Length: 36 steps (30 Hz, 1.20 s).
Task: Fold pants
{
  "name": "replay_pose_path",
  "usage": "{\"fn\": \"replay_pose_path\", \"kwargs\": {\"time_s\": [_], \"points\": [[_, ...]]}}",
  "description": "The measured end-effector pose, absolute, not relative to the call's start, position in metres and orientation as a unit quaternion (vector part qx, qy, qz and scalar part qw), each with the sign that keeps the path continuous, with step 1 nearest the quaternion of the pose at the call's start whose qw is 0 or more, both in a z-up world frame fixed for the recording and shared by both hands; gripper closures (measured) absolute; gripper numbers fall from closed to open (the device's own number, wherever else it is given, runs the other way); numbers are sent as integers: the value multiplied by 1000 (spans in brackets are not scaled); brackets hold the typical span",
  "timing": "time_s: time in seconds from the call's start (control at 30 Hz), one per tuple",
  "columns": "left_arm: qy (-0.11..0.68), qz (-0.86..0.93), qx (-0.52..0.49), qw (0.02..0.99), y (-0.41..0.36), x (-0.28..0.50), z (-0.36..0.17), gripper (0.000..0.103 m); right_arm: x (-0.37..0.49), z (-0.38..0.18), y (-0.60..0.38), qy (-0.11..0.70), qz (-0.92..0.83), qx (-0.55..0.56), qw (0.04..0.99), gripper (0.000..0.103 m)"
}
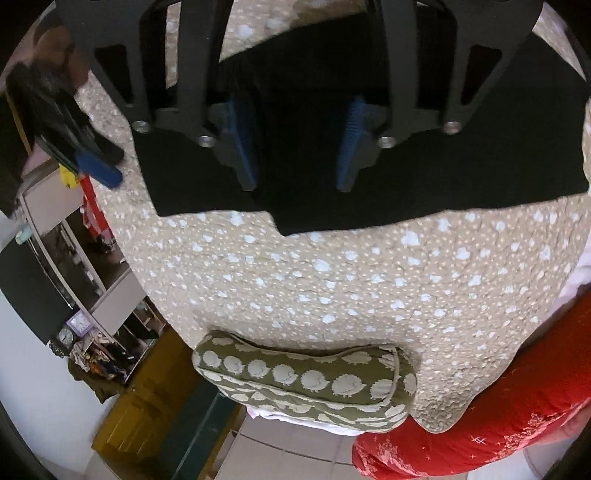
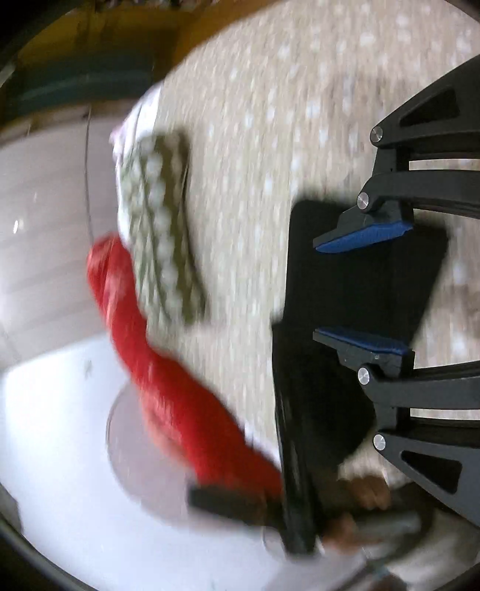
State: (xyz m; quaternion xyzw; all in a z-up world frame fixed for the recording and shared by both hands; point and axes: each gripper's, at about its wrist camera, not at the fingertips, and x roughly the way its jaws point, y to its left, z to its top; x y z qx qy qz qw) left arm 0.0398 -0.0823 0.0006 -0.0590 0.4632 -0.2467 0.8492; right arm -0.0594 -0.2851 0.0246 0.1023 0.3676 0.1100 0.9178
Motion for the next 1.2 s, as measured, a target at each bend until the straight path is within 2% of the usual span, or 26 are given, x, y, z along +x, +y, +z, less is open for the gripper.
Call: {"fn": "replay_pose_path", "kwargs": {"time_s": [0.07,0.27,0.37,0.6,0.73,0.87,1.2], "points": [[460,-252,-54,850,-88,29,1,57,-49,17,-292,377,97,108,915,72],[480,-189,1,856,-112,20,-30,57,-19,-13,-273,418,50,58,905,74],[477,-186,-14,859,-108,21,-38,57,-12,-23,-278,422,50,51,904,74],[468,-181,-15,865,-107,15,-39,56,-51,6,-281,408,73,53,908,74],[467,-180,-18,866,-107,13,-38,56,-76,2,-270,414,93,34,905,73],[465,-180,-20,867,-107,11,-39,55,-84,-18,-264,426,82,14,901,73],[464,-178,-21,868,-107,10,-39,55,-86,12,-268,409,84,41,908,74]]}}
